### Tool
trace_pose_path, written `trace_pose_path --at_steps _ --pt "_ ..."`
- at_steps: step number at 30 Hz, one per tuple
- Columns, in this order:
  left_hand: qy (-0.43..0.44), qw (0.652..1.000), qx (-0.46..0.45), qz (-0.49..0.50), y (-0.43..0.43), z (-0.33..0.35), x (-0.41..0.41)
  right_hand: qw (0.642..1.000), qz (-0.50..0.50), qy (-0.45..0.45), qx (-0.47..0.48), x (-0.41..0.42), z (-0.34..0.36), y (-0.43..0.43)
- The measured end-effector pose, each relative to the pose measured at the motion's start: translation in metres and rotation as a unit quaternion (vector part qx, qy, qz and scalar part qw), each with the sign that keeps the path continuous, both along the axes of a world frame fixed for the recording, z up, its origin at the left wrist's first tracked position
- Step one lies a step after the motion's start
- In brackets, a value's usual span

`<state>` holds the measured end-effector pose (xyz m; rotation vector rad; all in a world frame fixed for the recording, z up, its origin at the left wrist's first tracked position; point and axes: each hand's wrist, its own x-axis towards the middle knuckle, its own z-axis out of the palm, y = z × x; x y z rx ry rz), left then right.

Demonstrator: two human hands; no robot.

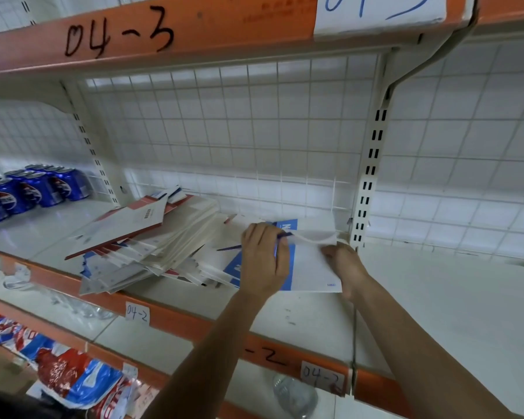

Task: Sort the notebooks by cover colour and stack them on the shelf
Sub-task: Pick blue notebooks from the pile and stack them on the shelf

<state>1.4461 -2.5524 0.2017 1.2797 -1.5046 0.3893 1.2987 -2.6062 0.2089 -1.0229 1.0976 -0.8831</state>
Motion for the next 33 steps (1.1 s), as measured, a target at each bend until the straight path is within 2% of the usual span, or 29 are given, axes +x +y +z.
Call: trace_pose_path --at_steps 4,7,10,13,15,17,18,21,24,26,29,33 --pt "0.1 0.988 -0.028 -0.112 0.004 -0.013 -0.011 0.99 -0.01 -0.129 0.057 -0.011 -0.006 -0.008" --pt "0.172 0.969 -0.001 -0.178 0.005 -0.016 -0.009 0.983 0.056 -0.165 0.052 -0.022 -0.008 -0.01" --pt "0.163 0.961 0.068 -0.212 0.011 -0.015 -0.006 0.985 0.122 -0.117 0.025 -0.031 -0.007 -0.01" --pt "0.181 0.942 0.127 -0.254 0.011 -0.016 0.009 0.992 0.112 -0.054 -0.004 -0.042 -0.004 -0.011" --pt "0.236 0.908 0.217 -0.269 0.009 -0.012 0.017 0.99 0.113 -0.075 -0.029 -0.052 -0.002 -0.011" --pt "0.339 0.845 0.305 -0.28 0.006 -0.005 0.016 0.984 0.122 -0.111 -0.062 -0.058 0.0 -0.012" --pt "0.369 0.828 0.324 -0.269 0.004 0.0 0.013 0.981 0.123 -0.122 -0.082 -0.059 0.002 -0.011" --pt "0.311 0.868 0.325 -0.212 -0.006 0.012 -0.001 0.977 0.11 -0.103 -0.15 -0.063 0.013 -0.005" --pt "0.249 0.911 0.286 -0.163 -0.013 0.021 -0.018 0.974 0.064 -0.015 -0.218 -0.065 0.024 0.0" --pt "0.249 0.925 0.247 -0.149 -0.013 0.029 -0.031 0.967 0.02 0.027 -0.254 -0.065 0.025 0.0" --pt "0.269 0.925 0.218 -0.158 -0.013 0.029 -0.047 0.96 -0.023 0.053 -0.274 -0.067 0.017 0.0" --pt "0.329 0.896 0.258 -0.152 -0.006 0.007 -0.059 0.967 -0.036 0.067 -0.242 -0.069 -0.003 0.004"
